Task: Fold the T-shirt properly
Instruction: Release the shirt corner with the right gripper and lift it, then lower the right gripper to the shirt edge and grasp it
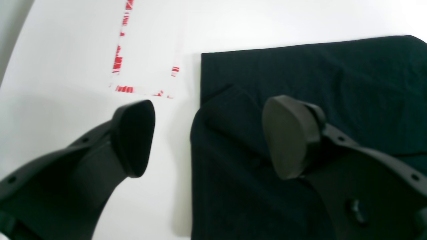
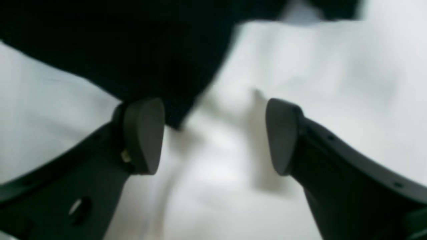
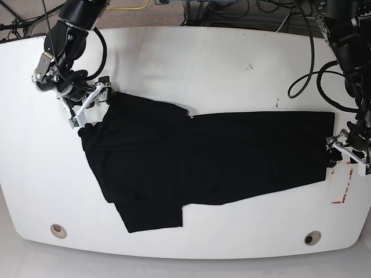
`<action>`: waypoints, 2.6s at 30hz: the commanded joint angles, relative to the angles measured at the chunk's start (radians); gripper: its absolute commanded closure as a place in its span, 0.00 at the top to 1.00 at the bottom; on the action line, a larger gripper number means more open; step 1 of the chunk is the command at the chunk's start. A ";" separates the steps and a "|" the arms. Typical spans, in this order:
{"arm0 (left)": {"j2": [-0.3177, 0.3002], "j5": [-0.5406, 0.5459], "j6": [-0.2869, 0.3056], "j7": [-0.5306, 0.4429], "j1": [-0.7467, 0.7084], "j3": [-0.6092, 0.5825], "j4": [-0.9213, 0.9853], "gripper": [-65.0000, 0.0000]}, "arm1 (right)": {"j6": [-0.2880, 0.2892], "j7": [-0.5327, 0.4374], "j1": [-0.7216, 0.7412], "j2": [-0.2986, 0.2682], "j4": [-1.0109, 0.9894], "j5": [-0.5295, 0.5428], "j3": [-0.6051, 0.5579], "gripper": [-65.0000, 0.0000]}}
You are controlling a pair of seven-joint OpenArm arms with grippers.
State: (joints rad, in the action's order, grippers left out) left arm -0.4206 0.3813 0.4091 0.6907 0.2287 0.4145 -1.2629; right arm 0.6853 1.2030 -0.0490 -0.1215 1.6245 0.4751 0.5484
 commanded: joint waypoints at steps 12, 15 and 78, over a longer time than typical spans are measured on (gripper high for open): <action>-0.021 0.011 0.003 -0.022 -0.012 0.005 -0.021 0.76 | 0.013 -0.016 0.008 0.061 -0.019 0.015 -0.008 0.70; -0.021 0.011 0.003 -0.021 -0.013 0.005 -0.021 0.76 | 0.013 -0.016 0.027 0.067 -0.046 0.015 -0.008 0.69; -0.037 0.005 0.003 -0.024 -0.059 0.005 -0.021 0.76 | 0.013 -0.084 0.304 -0.228 -0.310 0.534 -0.156 0.00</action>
State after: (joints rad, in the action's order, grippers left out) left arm -0.4358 0.3740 0.4091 0.6903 0.1490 0.4126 -1.2636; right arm 0.6918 1.1530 0.2234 -0.3206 1.3247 0.9848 0.4053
